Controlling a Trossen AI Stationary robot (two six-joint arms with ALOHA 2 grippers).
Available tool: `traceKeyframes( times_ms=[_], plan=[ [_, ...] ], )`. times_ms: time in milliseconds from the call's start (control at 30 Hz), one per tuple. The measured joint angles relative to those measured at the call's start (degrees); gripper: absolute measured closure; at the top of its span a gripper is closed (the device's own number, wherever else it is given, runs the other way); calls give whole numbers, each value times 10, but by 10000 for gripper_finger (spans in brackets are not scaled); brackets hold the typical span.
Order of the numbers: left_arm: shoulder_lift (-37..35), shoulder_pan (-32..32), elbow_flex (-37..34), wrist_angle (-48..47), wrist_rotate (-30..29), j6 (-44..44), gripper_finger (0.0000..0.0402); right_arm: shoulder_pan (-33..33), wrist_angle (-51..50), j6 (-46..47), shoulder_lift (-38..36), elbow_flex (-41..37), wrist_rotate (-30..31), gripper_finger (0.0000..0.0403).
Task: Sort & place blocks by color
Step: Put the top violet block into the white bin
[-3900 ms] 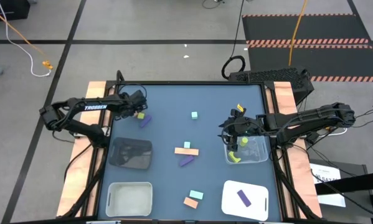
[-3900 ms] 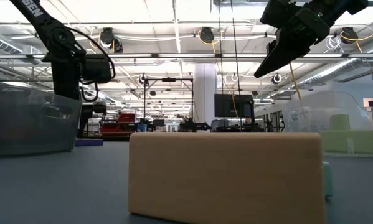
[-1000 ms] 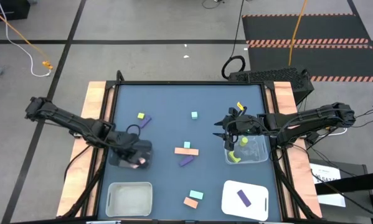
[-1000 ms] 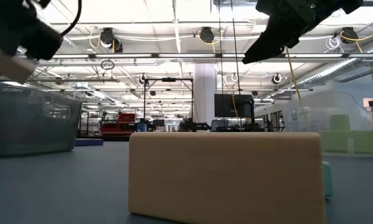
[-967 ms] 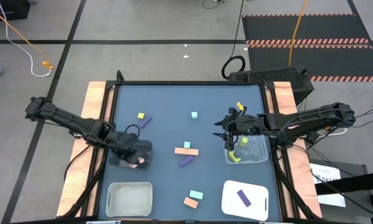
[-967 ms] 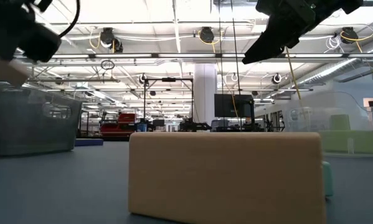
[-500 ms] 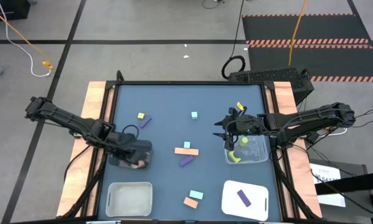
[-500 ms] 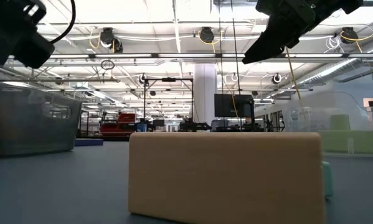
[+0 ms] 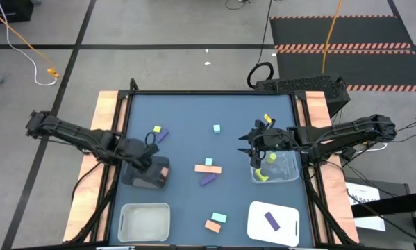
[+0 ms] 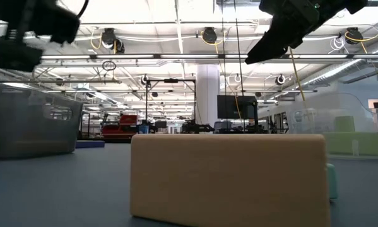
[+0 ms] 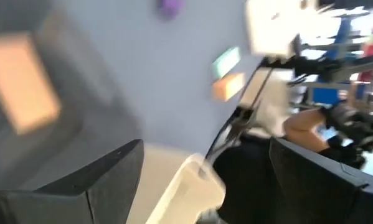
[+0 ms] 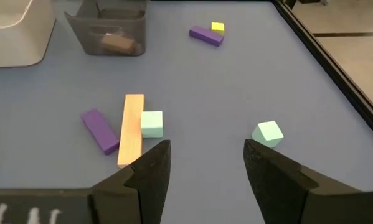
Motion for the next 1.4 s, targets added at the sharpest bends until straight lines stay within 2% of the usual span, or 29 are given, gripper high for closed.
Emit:
traceKeyframes(
  times_ms=[200,433,567,733,867,1033,1133,1233,1333,1400],
  plan=[
    [1,56,0,135,-44,215,55,0,11,-10,0,0,0,211],
    [18,86,0,263,-45,504,55,0,26,-11,0,0,0,211],
    [21,93,0,331,-50,575,55,0,29,-11,0,0,0,211],
    [21,91,0,378,-58,583,55,0,29,-13,0,0,0,211],
    [20,98,0,361,-183,559,55,0,29,-15,0,0,0,211],
    [21,123,0,211,-333,549,55,0,29,-16,0,0,0,211],
    [32,155,0,101,-410,456,55,0,29,-17,0,0,0,211],
    [33,195,0,-1,-432,354,55,0,29,-23,0,0,0,211],
    [55,225,0,-97,-432,305,55,0,29,-33,0,0,0,211],
    [80,238,0,-128,-432,284,55,0,29,-40,0,0,0,211]
  ],
)
